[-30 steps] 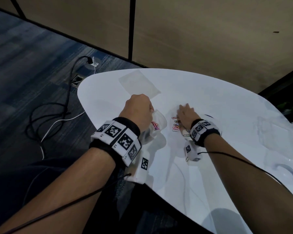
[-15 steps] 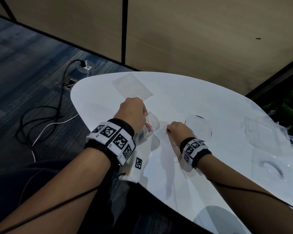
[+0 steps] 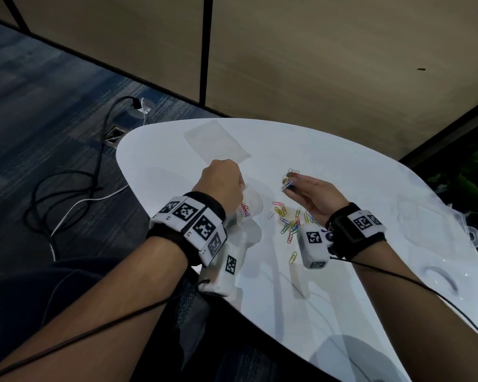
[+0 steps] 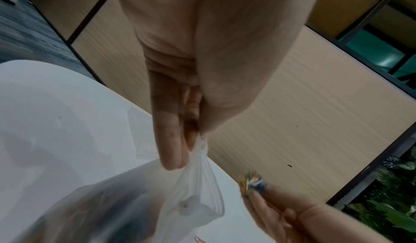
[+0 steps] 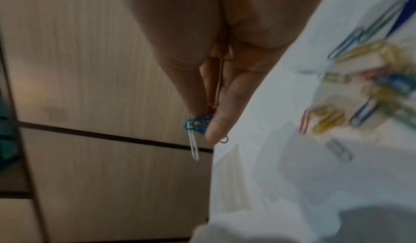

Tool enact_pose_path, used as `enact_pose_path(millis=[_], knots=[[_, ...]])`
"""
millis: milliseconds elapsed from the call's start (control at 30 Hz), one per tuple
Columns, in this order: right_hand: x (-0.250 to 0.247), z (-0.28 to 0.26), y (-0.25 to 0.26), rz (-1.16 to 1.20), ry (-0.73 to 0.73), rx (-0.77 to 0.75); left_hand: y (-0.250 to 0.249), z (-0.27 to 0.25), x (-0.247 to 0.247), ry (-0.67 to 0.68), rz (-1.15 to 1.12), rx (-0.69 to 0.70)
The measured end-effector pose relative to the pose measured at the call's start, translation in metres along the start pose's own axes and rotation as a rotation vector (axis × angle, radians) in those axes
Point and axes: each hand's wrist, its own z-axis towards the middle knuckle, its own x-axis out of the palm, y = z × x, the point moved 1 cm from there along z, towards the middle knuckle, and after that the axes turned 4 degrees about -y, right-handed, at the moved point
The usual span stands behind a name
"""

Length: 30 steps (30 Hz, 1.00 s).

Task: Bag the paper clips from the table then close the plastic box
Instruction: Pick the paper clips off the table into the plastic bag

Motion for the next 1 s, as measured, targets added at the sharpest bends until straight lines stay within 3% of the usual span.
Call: enact_pose_path(millis=[100,200,333,433,567,1000], knots=[[0.03,-0.026,-0.002,0.029,0.075,-0.002,-0.001,-0.001,0.001,-0.008,-0.01,-0.004],[0.052,-0.04,-0.023,-0.08,0.061,-0.092,-0.004,-0.002,0.002,-0.031,-0.001,-0.005],[0.064,-0.043,-0.044,-0.711,-0.02,-0.476,-0.003,-0.001,0.003,0.009,-0.024,-0.02],[0.071,-0.039,-0.046,-0.998,-0.008,-0.602,-0.003,-0.001,0.003,0.015,-0.024,-0.023],[0.074,-0.035,-0.041,-1.19,0.071,-0.599,-0.001,0.001,0.001,0.001,-0.028,-0.021],[0.087,-0.057,-0.028,-1.451,0.173,-0.578,0.001,0.0,0.002,0.007,-0.018,-0.004]])
